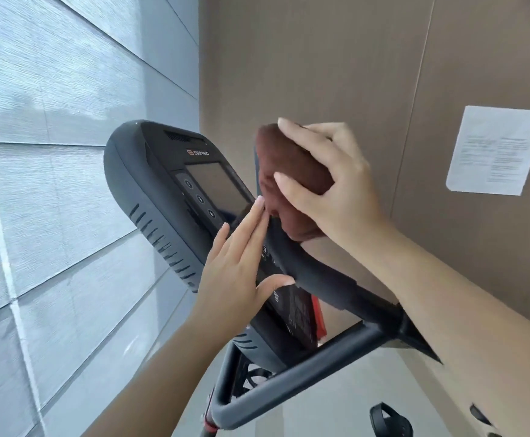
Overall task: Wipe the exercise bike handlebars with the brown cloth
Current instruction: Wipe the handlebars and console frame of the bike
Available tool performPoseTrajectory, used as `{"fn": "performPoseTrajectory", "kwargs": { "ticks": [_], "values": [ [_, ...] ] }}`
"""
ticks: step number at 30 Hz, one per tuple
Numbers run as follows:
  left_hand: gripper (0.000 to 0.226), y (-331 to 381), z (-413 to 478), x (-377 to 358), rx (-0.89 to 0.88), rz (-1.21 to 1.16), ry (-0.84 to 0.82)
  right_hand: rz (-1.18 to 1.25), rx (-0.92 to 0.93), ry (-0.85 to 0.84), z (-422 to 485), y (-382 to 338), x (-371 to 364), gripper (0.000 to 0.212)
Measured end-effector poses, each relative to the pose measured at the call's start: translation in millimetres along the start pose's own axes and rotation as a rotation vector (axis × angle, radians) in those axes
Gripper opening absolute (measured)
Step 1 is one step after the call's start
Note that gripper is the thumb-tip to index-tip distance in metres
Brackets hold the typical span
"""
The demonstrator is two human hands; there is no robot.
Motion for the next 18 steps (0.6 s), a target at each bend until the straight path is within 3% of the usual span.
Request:
{"fn": "performPoseTrajectory", "kwargs": {
  "ticks": [3,6,13,15,18],
  "values": [
    [0.075,-18.3,-4.7,1.5,-0.158,0.093,-0.045,-0.255,0.08,0.09,-0.1,-10.4,-22.5,0.046],
    [0.068,-46.6,-6.4,10.0,-0.318,0.249,-0.105,-0.409,0.141,0.069,-16.0,-6.5,-20.9,0.046],
    [0.057,-104.4,-3.7,27.1,-0.462,0.252,-0.069,-0.606,-0.092,-0.034,-86.2,-4.5,-18.7,0.048],
    [0.057,-114.6,-4.3,28.6,-0.513,0.207,-0.048,-0.624,-0.124,0.033,-76.4,-19.6,-23.6,0.048],
    [0.055,-128.9,-7.9,26.4,-0.545,0.17,-0.024,-0.659,-0.093,0.26,-39.2,-44.6,-42.4,0.048]
  ]
}}
Point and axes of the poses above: each hand's wrist, its own z-axis towards the middle knuckle, its own x-axis out of the back of the hand, y = z × x, the point moved 3 cm from there along z, towards the middle knuckle, and after that the axes turned 15 degrees about -x, right-handed, at the moved point
